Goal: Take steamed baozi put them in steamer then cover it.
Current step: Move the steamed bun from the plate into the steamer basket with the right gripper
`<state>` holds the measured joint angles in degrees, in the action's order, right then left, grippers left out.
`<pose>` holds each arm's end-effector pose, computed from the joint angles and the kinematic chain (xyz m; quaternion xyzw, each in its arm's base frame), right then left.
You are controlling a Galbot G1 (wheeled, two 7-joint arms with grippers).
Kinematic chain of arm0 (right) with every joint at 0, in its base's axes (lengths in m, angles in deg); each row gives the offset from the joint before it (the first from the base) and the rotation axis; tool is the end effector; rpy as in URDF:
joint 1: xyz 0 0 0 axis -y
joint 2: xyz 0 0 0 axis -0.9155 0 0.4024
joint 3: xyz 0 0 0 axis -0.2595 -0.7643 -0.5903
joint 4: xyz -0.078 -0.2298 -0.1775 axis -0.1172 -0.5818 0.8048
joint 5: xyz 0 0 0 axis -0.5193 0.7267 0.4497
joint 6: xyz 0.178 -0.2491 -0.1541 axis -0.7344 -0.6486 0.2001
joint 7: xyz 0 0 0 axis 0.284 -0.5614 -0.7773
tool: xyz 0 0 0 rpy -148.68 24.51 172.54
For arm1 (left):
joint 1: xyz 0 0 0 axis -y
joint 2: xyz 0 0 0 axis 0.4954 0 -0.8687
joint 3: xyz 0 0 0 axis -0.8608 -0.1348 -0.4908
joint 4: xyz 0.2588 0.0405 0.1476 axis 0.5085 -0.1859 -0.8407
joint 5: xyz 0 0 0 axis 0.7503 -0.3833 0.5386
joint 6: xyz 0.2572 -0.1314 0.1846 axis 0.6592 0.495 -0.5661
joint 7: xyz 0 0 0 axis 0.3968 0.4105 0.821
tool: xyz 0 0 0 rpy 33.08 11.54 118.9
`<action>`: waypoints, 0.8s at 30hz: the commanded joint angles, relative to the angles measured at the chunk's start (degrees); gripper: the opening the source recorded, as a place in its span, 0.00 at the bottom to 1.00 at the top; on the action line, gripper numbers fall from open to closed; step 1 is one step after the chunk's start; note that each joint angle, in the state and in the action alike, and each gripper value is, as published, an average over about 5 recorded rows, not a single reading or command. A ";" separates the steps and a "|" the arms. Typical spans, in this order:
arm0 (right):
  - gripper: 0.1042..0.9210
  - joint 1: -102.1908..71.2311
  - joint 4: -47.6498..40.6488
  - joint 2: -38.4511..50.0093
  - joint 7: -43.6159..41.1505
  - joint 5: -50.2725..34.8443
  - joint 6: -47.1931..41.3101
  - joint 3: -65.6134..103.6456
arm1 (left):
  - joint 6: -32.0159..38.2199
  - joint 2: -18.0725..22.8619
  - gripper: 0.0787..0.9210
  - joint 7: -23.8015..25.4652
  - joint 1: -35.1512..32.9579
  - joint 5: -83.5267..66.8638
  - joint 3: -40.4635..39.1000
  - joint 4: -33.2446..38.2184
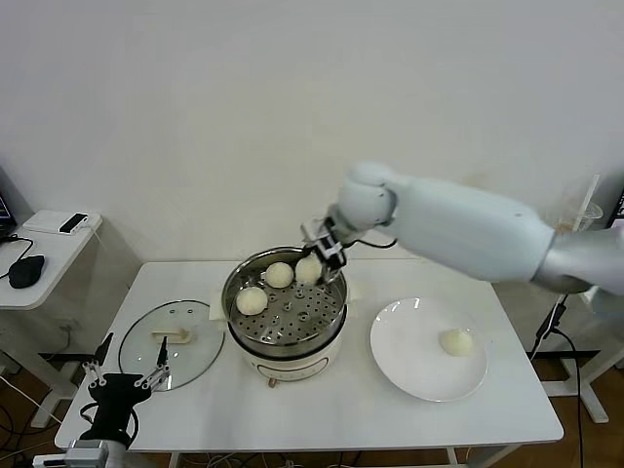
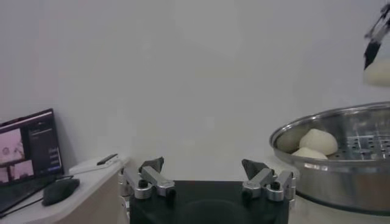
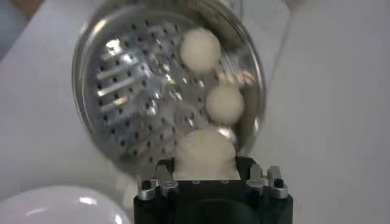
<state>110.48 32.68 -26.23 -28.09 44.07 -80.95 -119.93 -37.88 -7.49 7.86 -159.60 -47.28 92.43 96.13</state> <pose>0.4658 0.1620 -0.0523 0.5967 -0.4530 0.6427 0.1601 0.1566 0.0854 -0.2283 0.0555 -0.9873 -0.1471 0.0225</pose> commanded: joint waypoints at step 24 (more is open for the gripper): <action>0.71 -2.64 1.63 -5.71 3.42 5.61 16.23 -7.63 | 0.27 0.13 0.88 -0.02 0.88 -0.01 -0.07 -1.30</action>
<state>107.72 34.13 -31.46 -25.16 49.11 -67.23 -126.74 -37.60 -7.28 7.82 -158.76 -47.26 92.32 94.90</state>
